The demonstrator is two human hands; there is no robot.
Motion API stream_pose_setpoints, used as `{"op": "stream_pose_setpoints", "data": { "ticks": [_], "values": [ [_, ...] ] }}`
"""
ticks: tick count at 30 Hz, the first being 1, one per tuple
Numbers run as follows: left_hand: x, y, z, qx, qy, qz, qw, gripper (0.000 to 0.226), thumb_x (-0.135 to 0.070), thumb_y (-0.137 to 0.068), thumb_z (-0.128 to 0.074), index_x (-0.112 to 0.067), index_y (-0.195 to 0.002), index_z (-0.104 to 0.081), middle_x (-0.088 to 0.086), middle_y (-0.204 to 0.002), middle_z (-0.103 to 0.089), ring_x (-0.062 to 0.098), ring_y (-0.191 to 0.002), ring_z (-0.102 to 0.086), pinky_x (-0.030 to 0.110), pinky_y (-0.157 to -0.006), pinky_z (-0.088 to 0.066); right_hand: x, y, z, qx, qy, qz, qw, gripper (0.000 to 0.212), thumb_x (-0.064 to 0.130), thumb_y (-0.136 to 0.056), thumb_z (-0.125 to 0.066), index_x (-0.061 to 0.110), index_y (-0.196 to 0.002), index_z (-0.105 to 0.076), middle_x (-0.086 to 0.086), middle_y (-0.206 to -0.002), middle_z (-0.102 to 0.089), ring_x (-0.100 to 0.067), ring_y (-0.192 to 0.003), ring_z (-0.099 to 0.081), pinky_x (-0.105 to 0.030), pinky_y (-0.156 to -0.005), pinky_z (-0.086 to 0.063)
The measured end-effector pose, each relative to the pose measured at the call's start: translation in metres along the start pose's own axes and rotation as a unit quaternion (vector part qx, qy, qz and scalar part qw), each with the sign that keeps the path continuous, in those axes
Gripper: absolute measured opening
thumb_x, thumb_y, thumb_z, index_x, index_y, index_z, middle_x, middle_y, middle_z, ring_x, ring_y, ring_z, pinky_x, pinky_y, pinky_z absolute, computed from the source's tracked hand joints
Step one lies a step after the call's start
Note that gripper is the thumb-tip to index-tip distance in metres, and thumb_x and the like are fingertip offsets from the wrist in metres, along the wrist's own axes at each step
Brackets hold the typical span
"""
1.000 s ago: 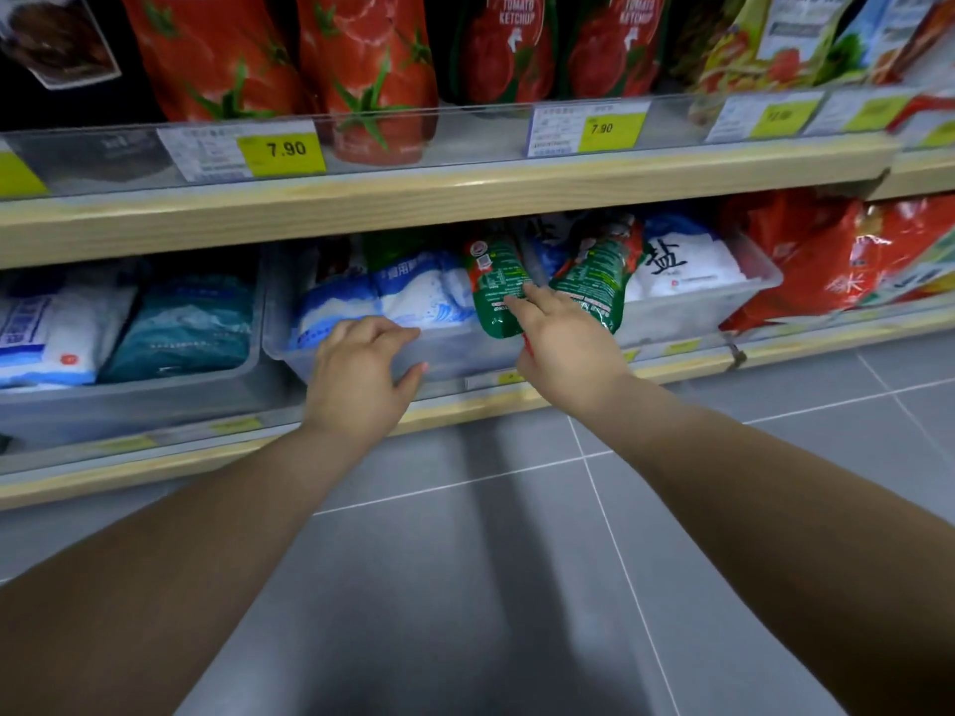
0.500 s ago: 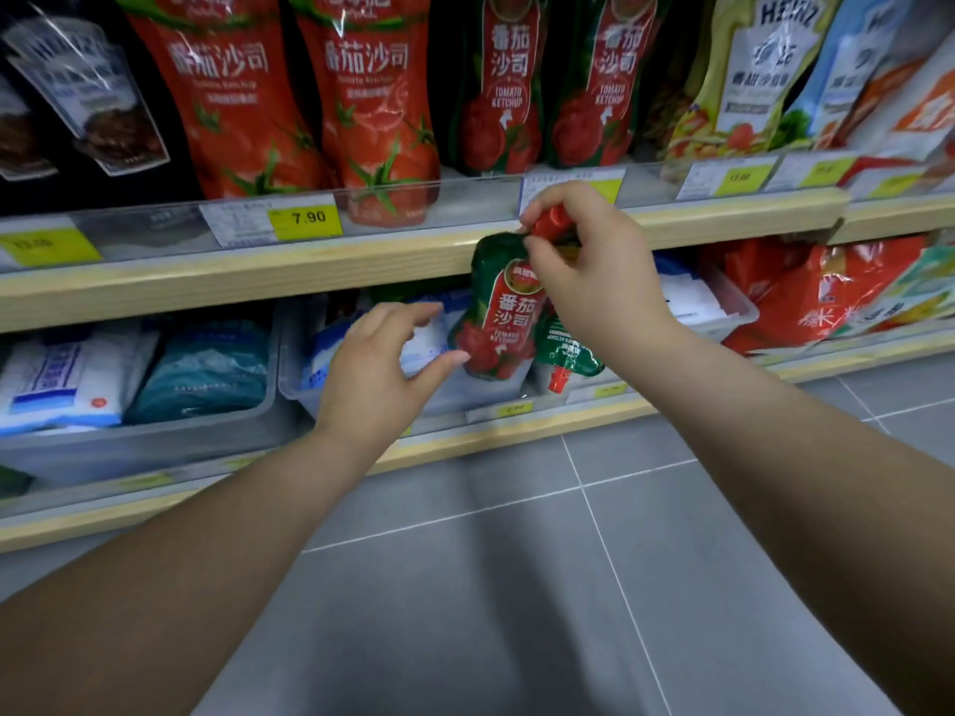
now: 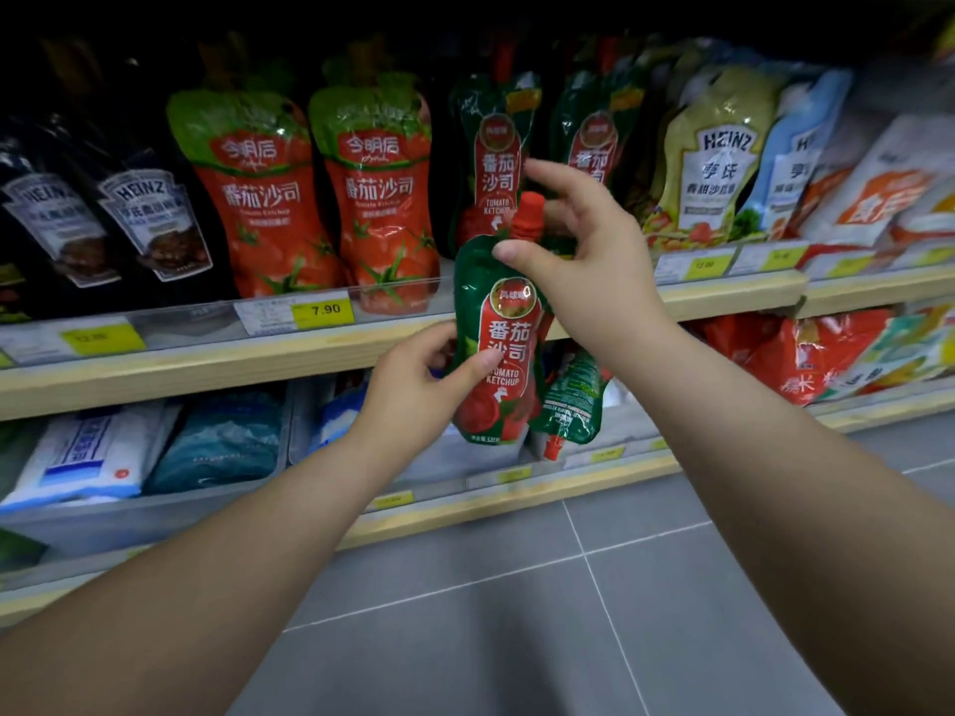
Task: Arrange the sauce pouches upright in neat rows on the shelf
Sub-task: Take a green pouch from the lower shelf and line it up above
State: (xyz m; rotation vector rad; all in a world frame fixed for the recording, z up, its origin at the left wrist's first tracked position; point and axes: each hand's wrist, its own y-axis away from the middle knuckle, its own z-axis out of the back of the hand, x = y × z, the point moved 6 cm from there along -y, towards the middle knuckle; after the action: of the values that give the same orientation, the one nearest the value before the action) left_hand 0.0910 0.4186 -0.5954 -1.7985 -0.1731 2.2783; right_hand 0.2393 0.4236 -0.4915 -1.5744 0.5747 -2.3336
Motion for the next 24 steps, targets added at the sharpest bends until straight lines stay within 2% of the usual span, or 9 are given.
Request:
{"op": "stream_pose_setpoints", "data": {
  "ticks": [2, 3, 7, 10, 13, 16, 19, 22, 24],
  "values": [
    [-0.009, -0.007, -0.001, -0.006, 0.014, -0.009, 1.0, 0.018, -0.04, -0.079, -0.069, -0.038, -0.097, -0.068, -0.007, -0.095, -0.073, 0.014, -0.092, -0.068, 0.044, -0.084, -0.055, -0.008, 0.005, 0.01, -0.027, 0.0, -0.004, 1.0, 0.072, 0.027, -0.076, -0.076, 0.024, -0.136, -0.037, 0.004, -0.12, -0.058, -0.002, -0.11, -0.054, -0.017, -0.091, -0.045],
    [-0.014, -0.011, -0.001, -0.009, 0.025, -0.017, 1.0, 0.016, -0.036, -0.081, -0.069, -0.037, -0.097, -0.067, -0.007, -0.096, -0.073, 0.013, -0.092, -0.068, 0.042, -0.084, -0.055, -0.015, 0.011, 0.013, -0.031, -0.001, -0.015, 0.999, 0.078, 0.032, -0.073, -0.078, 0.023, -0.137, -0.035, 0.006, -0.123, -0.055, -0.002, -0.112, -0.052, -0.016, -0.091, -0.044],
    [-0.037, -0.025, -0.001, -0.028, 0.015, -0.065, 0.997, 0.016, -0.029, -0.084, -0.068, -0.035, -0.098, -0.066, -0.017, -0.094, -0.071, 0.001, -0.087, -0.067, 0.025, -0.078, -0.054, -0.046, 0.032, 0.01, 0.007, 0.037, -0.084, 0.996, 0.088, 0.044, -0.061, -0.083, 0.03, -0.134, -0.037, 0.014, -0.123, -0.05, -0.006, -0.11, -0.052, -0.029, -0.087, -0.046],
    [-0.052, -0.029, -0.004, -0.026, 0.006, -0.094, 0.995, 0.023, -0.032, -0.083, -0.068, -0.033, -0.106, -0.066, -0.014, -0.103, -0.07, 0.005, -0.096, -0.066, 0.032, -0.083, -0.055, -0.053, 0.034, 0.004, 0.03, 0.024, -0.086, 0.996, 0.068, 0.033, -0.063, -0.083, 0.035, -0.121, -0.048, 0.022, -0.105, -0.061, 0.005, -0.09, -0.06, -0.022, -0.075, -0.051],
    [-0.064, -0.03, -0.007, -0.024, -0.04, -0.124, 0.991, 0.034, -0.039, -0.08, -0.068, -0.03, -0.112, -0.065, -0.008, -0.11, -0.069, 0.011, -0.102, -0.064, 0.04, -0.086, -0.054, -0.053, 0.03, 0.006, -0.013, -0.002, -0.077, 0.997, 0.046, 0.023, -0.066, -0.082, 0.034, -0.102, -0.056, 0.022, -0.085, -0.068, 0.006, -0.08, -0.063, -0.021, -0.069, -0.053],
    [-0.064, -0.03, 0.004, -0.067, -0.105, -0.151, 0.981, 0.044, -0.047, -0.078, -0.067, -0.031, -0.118, -0.061, -0.014, -0.115, -0.063, 0.005, -0.108, -0.058, 0.033, -0.094, -0.048, -0.045, 0.022, 0.011, -0.056, -0.007, -0.049, 0.997, 0.04, 0.025, -0.068, -0.081, 0.028, -0.101, -0.058, 0.019, -0.086, -0.068, 0.009, -0.079, -0.06, -0.015, -0.069, -0.05],
    [-0.053, -0.026, 0.02, -0.124, -0.234, -0.171, 0.949, 0.046, -0.048, -0.081, -0.064, -0.034, -0.123, -0.056, -0.018, -0.114, -0.055, 0.008, -0.111, -0.05, 0.025, -0.095, -0.037, -0.035, 0.007, 0.015, -0.098, 0.0, -0.022, 0.995, 0.04, 0.028, -0.07, -0.079, 0.031, -0.103, -0.055, 0.018, -0.091, -0.066, 0.009, -0.083, -0.058, -0.008, -0.071, -0.045],
    [-0.039, -0.022, 0.033, -0.168, -0.366, -0.173, 0.899, 0.046, -0.045, -0.081, -0.066, -0.027, -0.123, -0.058, -0.005, -0.115, -0.059, 0.02, -0.111, -0.046, 0.031, -0.096, -0.029, -0.029, -0.011, 0.014, -0.118, 0.005, -0.005, 0.993, 0.04, 0.028, -0.071, -0.078, 0.037, -0.101, -0.053, 0.011, -0.102, -0.065, -0.002, -0.093, -0.06, -0.017, -0.079, -0.05],
    [-0.032, -0.022, 0.037, -0.174, -0.417, -0.167, 0.876, 0.049, -0.046, -0.078, -0.068, -0.024, -0.121, -0.061, 0.0, -0.111, -0.06, 0.025, -0.108, -0.046, 0.035, -0.095, -0.028, -0.027, -0.021, 0.011, -0.128, 0.031, 0.01, 0.991, 0.036, 0.027, -0.07, -0.078, 0.038, -0.092, -0.051, 0.002, -0.103, -0.062, -0.013, -0.095, -0.059, -0.031, -0.082, -0.053]
  ]
}}
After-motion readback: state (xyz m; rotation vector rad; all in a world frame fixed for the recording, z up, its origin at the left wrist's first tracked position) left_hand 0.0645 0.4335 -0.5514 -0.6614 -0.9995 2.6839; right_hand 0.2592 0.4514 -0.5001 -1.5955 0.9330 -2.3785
